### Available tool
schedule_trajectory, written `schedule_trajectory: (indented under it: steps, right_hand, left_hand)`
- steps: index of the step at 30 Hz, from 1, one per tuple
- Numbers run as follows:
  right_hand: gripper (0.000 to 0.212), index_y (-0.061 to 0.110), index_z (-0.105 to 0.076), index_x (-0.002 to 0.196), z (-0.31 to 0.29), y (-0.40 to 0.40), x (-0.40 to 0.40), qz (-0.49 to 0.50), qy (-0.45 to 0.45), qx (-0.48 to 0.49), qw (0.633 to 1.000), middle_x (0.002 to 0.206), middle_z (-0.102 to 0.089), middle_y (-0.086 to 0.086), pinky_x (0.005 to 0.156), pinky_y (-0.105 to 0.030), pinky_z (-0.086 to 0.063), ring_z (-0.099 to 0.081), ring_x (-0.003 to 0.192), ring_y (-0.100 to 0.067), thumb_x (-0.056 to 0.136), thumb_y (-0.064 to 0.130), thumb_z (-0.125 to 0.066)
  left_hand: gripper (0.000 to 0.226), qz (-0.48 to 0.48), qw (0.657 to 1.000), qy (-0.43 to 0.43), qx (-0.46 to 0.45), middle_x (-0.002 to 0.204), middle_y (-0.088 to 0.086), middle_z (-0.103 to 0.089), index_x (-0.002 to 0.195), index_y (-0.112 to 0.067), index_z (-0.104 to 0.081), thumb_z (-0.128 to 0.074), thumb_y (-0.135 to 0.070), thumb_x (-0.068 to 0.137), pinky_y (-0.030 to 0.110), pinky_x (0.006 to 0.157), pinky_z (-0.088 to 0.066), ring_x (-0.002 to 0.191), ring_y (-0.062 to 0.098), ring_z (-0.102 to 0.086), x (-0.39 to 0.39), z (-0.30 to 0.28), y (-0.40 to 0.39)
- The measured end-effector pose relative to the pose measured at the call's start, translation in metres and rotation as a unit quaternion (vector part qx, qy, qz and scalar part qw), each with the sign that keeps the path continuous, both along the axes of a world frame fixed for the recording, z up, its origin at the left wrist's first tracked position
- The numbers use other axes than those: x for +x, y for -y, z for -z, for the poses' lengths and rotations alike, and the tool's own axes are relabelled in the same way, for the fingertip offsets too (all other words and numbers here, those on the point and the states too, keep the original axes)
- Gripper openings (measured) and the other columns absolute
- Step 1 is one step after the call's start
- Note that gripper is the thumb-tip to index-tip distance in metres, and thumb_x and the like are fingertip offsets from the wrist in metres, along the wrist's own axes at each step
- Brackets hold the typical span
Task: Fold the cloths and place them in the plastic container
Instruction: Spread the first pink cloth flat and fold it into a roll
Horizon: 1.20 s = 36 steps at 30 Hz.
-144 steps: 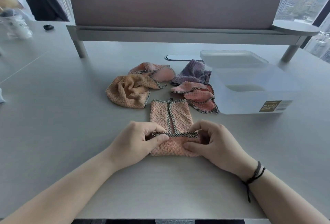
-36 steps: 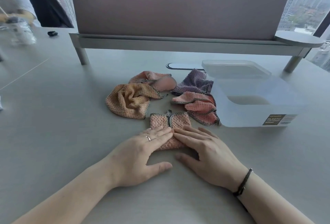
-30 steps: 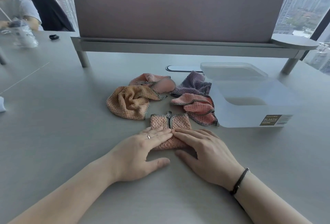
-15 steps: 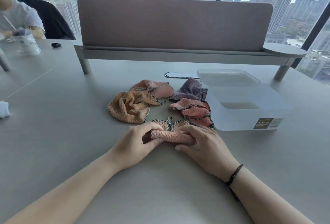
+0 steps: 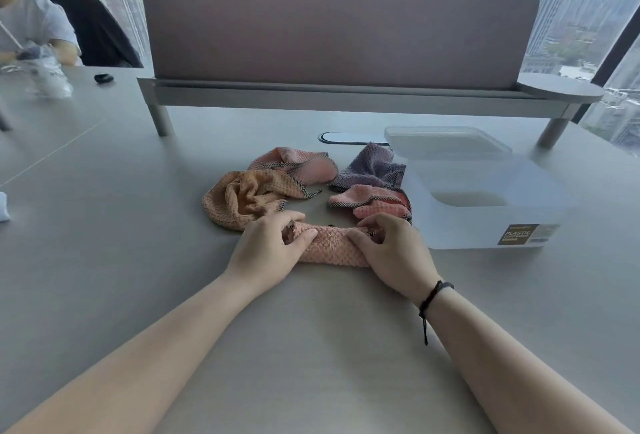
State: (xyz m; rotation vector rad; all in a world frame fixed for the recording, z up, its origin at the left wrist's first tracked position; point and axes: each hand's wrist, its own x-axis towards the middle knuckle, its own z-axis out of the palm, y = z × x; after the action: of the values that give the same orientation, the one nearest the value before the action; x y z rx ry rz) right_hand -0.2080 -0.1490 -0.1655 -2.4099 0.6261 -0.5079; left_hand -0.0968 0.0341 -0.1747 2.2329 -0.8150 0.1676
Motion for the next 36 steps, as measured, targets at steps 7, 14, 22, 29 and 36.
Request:
schedule_trajectory:
  steps: [7,14,22,29,36]
  right_hand:
    - [0.039,0.031,-0.064,0.092,0.007,0.000,0.002,0.030,-0.055,-0.106,0.992,0.091,-0.069,0.011,0.071,-0.031,-0.046,-0.061,0.099,-0.020,0.086,0.067,-0.047]
    - [0.030,0.027,-0.060,0.086,0.000,0.008,-0.017,-0.065,-0.042,-0.030,0.997,0.075,-0.056,0.015,0.074,-0.034,-0.047,-0.053,0.086,-0.012,0.087,0.057,-0.057]
    - [0.023,0.020,-0.061,0.079,-0.004,0.007,-0.020,-0.138,0.032,0.087,0.986,0.058,-0.053,0.015,0.055,-0.023,-0.039,-0.046,0.054,-0.003,0.085,0.040,-0.072]
    - [0.037,0.018,-0.061,0.092,-0.003,0.004,-0.020,-0.221,0.105,0.386,0.890,0.080,-0.065,-0.008,0.071,-0.046,-0.045,-0.056,0.073,-0.027,0.063,0.015,-0.084]
    - [0.065,0.019,-0.050,0.116,-0.008,-0.006,-0.026,-0.275,0.023,0.435,0.857,0.086,-0.064,-0.008,0.075,-0.045,-0.049,-0.059,0.076,-0.027,0.063,0.010,-0.086]
  left_hand:
    - [0.041,-0.017,0.998,0.037,0.058,0.094,0.000,-0.067,0.095,-0.022,-0.072,-0.059,-0.061,0.085,0.033,0.089,-0.046,0.100,0.022,-0.058,0.007,0.010,0.000]
    - [0.043,0.060,0.998,-0.023,0.021,0.071,-0.007,-0.056,0.078,-0.024,-0.051,-0.070,-0.062,0.077,0.027,0.063,-0.040,0.068,0.010,-0.051,-0.002,0.002,-0.004]
    - [0.051,0.153,0.970,-0.144,-0.124,0.069,0.023,-0.051,0.072,-0.022,-0.036,-0.084,-0.040,0.071,0.046,0.059,-0.043,0.062,0.029,-0.044,-0.005,-0.003,-0.007]
    - [0.058,0.195,0.799,-0.456,-0.339,0.076,0.006,-0.068,0.107,-0.019,-0.049,-0.084,0.003,0.065,0.032,0.061,-0.059,0.069,0.018,-0.068,-0.013,-0.013,-0.009]
    - [0.054,0.146,0.785,-0.479,-0.365,0.086,0.005,-0.072,0.106,-0.020,-0.061,-0.089,-0.036,0.063,0.037,0.061,-0.060,0.075,0.018,-0.070,-0.013,-0.016,-0.007]
